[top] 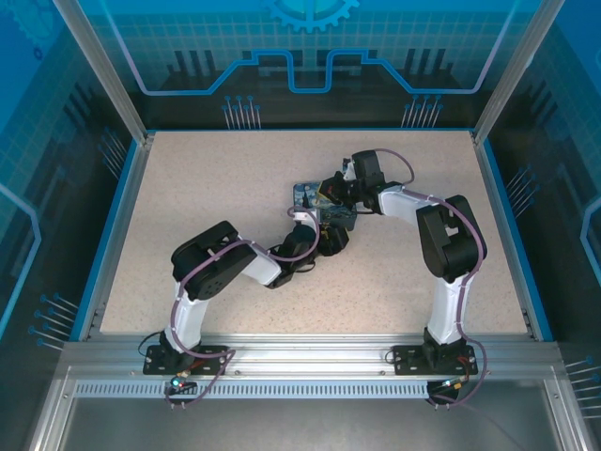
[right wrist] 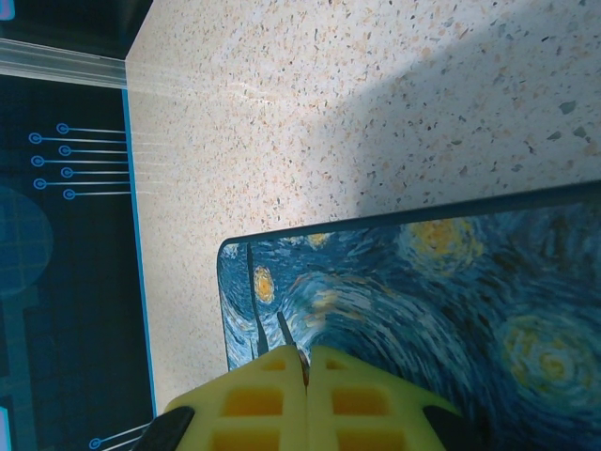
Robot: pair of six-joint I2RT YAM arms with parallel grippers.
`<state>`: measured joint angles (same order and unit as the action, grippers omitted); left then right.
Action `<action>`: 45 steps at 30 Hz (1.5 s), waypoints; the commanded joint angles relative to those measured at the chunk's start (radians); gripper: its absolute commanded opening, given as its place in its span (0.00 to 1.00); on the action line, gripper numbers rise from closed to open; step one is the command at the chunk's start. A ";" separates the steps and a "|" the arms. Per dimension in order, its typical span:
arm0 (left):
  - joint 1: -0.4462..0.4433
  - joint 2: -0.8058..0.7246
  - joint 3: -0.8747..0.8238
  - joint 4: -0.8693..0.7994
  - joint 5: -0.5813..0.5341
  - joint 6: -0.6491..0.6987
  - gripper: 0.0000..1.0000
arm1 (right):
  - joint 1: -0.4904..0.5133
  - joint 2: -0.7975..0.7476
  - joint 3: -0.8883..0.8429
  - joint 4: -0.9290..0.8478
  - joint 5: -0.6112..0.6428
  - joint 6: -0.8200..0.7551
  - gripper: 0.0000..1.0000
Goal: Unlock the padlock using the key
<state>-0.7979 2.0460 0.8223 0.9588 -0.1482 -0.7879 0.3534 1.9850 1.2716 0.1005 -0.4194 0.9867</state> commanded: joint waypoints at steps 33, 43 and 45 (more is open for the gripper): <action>-0.074 0.033 0.022 -0.109 -0.342 -0.143 0.46 | 0.021 0.043 0.008 -0.023 0.001 0.017 0.00; -0.070 0.075 0.076 -0.155 -0.341 -0.113 0.41 | 0.021 0.041 0.001 -0.019 -0.001 0.019 0.00; -0.071 0.078 0.078 -0.156 -0.341 -0.108 0.39 | 0.021 0.040 0.000 -0.020 -0.001 0.018 0.00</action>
<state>-0.8650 2.0827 0.8845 0.8528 -0.4786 -0.9138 0.3546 1.9884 1.2716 0.1131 -0.4229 0.9977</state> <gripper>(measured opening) 0.393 0.043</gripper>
